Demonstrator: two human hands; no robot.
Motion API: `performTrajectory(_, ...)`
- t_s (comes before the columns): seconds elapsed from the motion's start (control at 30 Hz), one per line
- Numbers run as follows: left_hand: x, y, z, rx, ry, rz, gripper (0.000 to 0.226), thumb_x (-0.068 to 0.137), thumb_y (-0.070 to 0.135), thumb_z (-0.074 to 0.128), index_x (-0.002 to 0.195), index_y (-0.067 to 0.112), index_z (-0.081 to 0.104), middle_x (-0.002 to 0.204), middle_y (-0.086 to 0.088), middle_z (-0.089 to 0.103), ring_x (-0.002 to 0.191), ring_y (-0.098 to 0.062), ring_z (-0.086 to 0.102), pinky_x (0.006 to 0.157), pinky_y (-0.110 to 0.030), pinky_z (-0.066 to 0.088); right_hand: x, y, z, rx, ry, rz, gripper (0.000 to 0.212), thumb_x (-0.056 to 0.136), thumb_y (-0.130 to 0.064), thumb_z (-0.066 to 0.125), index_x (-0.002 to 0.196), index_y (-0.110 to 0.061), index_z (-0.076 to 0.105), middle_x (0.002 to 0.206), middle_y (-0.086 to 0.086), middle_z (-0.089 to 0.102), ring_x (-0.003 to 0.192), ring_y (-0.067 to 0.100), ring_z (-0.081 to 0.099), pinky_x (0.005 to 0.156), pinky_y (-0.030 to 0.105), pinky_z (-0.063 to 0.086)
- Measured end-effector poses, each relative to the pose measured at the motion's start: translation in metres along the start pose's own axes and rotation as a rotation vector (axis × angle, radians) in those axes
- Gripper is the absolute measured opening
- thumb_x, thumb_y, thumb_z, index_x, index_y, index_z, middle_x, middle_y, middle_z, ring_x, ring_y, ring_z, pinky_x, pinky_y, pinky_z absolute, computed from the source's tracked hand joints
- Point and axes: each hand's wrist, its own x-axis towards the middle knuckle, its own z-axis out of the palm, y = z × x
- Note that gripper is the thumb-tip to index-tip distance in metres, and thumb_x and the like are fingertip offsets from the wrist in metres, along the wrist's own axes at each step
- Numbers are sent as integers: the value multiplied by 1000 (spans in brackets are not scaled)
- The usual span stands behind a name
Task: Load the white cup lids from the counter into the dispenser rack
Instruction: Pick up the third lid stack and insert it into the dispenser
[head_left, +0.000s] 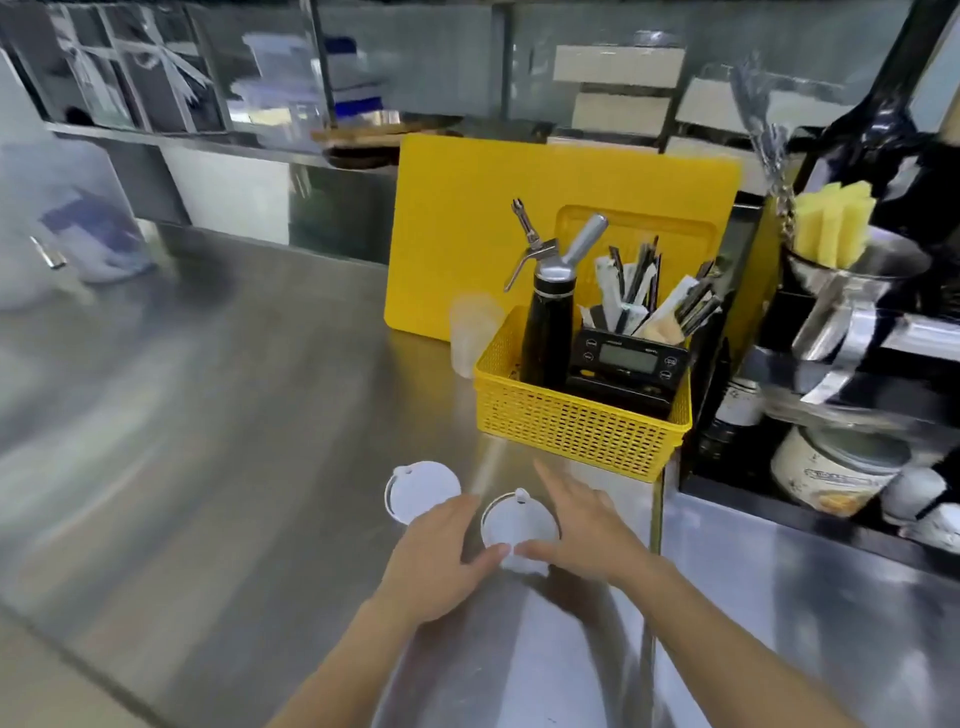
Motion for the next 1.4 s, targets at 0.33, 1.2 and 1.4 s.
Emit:
performTrajectory(0.33, 15, -18, 47, -50, -57, 22, 68, 75, 71, 43, 131, 31, 39, 129, 11, 56, 114, -11, 53, 96, -35, 44, -8, 19, 44, 123, 74, 71, 77, 75, -49, 66, 138, -30, 25, 138, -5, 44, 126, 17, 39, 96, 30, 23)
performTrajectory(1.2, 55, 253, -9, -123, 299, 557, 59, 88, 34, 55, 141, 20, 30, 148, 3, 31, 134, -1, 19, 113, -23, 17, -141, 51, -194, 231, 847, -51, 70, 75, -47, 65, 134, -15, 41, 135, 1, 49, 122, 20, 45, 102, 44, 41)
performTrajectory(1.4, 71, 353, 15, -97, 281, 697, 59, 87, 35, 57, 137, 11, 37, 148, -9, 37, 138, -21, 29, 110, -23, 17, -200, 109, -254, 200, 959, -16, 63, 78, -31, 71, 132, -13, 42, 132, -1, 49, 119, 13, 45, 99, 18, 34)
